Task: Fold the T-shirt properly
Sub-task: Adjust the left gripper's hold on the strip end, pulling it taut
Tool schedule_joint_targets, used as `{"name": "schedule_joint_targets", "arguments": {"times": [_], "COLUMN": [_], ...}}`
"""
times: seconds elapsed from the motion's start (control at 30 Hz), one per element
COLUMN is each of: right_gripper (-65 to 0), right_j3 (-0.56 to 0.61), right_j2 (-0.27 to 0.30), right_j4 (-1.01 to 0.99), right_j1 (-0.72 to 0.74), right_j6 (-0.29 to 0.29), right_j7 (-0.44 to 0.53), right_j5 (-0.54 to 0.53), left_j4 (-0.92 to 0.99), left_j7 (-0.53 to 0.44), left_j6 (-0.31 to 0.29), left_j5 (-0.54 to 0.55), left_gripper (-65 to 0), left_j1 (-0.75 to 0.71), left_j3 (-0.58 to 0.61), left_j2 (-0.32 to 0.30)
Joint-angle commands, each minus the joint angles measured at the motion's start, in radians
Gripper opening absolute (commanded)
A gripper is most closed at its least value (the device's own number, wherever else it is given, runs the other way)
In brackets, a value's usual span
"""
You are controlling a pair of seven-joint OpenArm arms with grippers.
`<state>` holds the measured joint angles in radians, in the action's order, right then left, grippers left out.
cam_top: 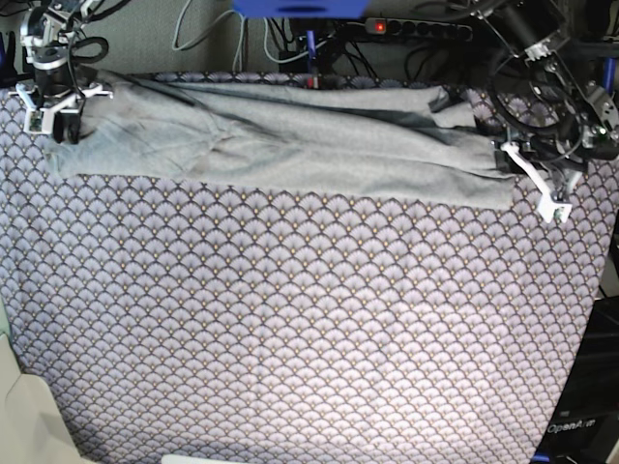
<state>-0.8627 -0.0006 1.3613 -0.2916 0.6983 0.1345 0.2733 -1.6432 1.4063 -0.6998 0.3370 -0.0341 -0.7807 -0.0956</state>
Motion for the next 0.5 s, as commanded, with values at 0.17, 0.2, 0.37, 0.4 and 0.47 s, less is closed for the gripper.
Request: {"name": "schedule_joint_targets", "arguments": {"times": [0.17,0.2,0.37,0.4,0.47], "right_gripper": [-49.1,-49.1,-49.1,-49.1,-49.1], "right_j3": [0.0,0.0,0.0,0.0,0.0], "right_j2": [0.004,0.004,0.004,0.004,0.004], "right_j4": [0.01,0.01,0.01,0.01,0.01], "right_j1": [-0.001,-0.001,-0.001,-0.001,-0.001], "right_j6": [0.0,0.0,0.0,0.0,0.0], "right_j7": [0.0,0.0,0.0,0.0,0.0], "right_j5": [0.004,0.004,0.004,0.004,0.004], "left_j4": [-0.015,-0.005,0.027,0.027,0.03], "left_j7": [-0.01,-0.01,-0.01,-0.01,-0.01], "left_j6": [0.002,0.002,0.002,0.002,0.002], "left_j5": [0.167,0.184,0.242,0.239,0.241], "left_gripper": [-53.6,-56.1,-58.5,-58.5,-58.5], "left_j1": [-0.019,-0.033,-0.097,-0.109,-0.125], "left_j3": [-0.073,-0.061,0.051,0.082,0.117], "left_j2": [-0.016,-0.016,-0.016,-0.016,-0.028]}}
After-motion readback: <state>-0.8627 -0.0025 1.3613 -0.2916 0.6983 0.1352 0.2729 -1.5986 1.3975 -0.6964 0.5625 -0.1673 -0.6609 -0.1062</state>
